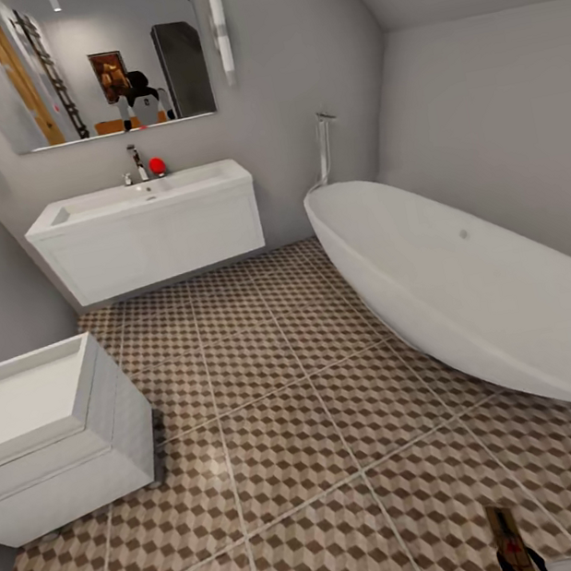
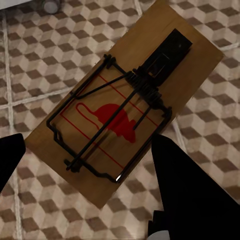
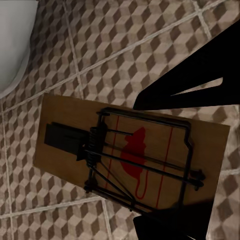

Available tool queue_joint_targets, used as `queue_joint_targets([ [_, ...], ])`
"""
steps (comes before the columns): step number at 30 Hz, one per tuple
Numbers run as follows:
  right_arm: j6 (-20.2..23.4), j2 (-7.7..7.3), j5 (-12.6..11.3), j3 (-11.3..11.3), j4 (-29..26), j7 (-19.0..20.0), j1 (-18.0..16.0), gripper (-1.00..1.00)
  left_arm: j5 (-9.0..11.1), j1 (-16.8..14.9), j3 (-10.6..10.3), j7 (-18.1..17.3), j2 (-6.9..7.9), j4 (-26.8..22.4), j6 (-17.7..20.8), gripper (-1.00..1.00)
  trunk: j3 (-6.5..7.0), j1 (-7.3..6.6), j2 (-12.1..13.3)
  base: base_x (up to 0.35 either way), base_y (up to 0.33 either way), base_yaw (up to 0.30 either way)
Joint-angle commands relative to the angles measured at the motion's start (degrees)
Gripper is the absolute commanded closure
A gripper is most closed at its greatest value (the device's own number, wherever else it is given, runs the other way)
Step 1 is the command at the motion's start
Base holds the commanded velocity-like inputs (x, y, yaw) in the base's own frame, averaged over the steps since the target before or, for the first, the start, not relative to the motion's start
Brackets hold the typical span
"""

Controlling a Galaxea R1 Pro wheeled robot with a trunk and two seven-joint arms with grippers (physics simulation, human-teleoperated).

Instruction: Take the four mousetraps from the cabinet in the bathroom and place them on the bathroom floor. Make sure all four end up on the same floor surface, and ensure that at least two of them are either under or directly next to the same bathroom sink.

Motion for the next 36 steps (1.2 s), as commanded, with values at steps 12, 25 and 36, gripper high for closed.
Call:
queue_joint_targets([
  [12, -0.2, 0.00, -0.6, -0.1, 0.0, 0.6, 0.0, 1.00, 0.0, 0.0, 0.1, -0.1, -0.03, 0.0, -0.1, 1.00, -0.04, 0.02, 0.0, 0.218, -0.020, 0.200],
  [25, -0.2, 0.00, -0.6, -0.1, 0.0, 0.6, 0.0, 1.00, 0.0, 0.0, 0.1, -0.1, -0.02, 0.0, -0.1, 1.00, -0.04, 0.02, 0.0, 0.218, -0.145, 0.043],
  [36, -0.2, 0.00, -0.6, -0.1, 0.0, 0.6, 0.0, 1.00, 0.0, 0.0, 0.1, -0.1, -0.04, 0.0, 0.1, 1.00, -0.04, 0.02, 0.0, 0.218, -0.154, 0.224],
])
